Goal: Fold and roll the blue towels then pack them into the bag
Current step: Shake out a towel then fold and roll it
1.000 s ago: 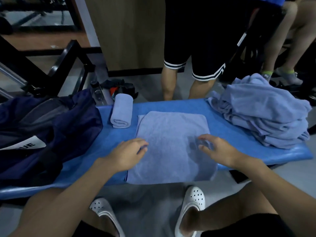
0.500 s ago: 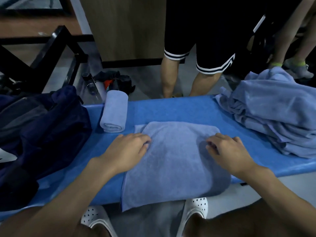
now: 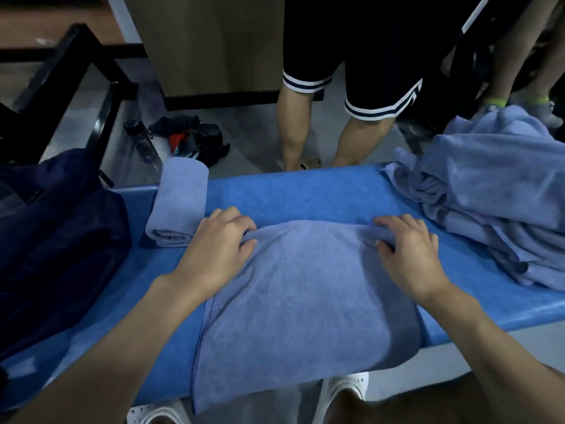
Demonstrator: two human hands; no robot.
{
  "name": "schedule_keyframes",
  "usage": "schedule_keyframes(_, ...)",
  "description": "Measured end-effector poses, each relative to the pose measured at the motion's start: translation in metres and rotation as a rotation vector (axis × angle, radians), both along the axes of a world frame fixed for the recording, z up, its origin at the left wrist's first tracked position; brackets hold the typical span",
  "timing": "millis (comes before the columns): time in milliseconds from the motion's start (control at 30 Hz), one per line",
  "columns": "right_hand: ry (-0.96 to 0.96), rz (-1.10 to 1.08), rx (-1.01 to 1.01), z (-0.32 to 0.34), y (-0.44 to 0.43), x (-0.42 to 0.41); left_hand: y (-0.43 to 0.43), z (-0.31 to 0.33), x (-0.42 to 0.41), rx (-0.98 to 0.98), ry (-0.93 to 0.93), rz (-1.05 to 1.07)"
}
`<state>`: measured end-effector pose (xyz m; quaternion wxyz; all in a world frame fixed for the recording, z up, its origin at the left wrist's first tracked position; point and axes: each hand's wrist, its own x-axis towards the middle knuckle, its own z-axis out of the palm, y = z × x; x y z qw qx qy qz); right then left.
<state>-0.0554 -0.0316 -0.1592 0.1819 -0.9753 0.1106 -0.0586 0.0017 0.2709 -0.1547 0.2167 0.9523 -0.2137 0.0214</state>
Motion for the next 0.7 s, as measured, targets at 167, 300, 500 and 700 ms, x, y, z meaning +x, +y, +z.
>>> schedule_keyframes(167,0.0,-0.024,0.106,0.003,-0.007,-0.003,0.001,0.007,-0.006,-0.097,0.007,-0.024)
schedule_keyframes(300,-0.001,0.012,0.145,0.003,-0.01,-0.008,0.001,0.012,-0.01,-0.077,-0.005,-0.036)
schedule_keyframes(500,-0.009,0.024,0.189,0.005,-0.009,-0.005,0.002,0.012,-0.012,-0.012,-0.006,-0.062)
schedule_keyframes(700,-0.015,-0.003,0.222,0.008,-0.01,-0.003,0.004,0.012,-0.01,0.062,0.009,-0.097)
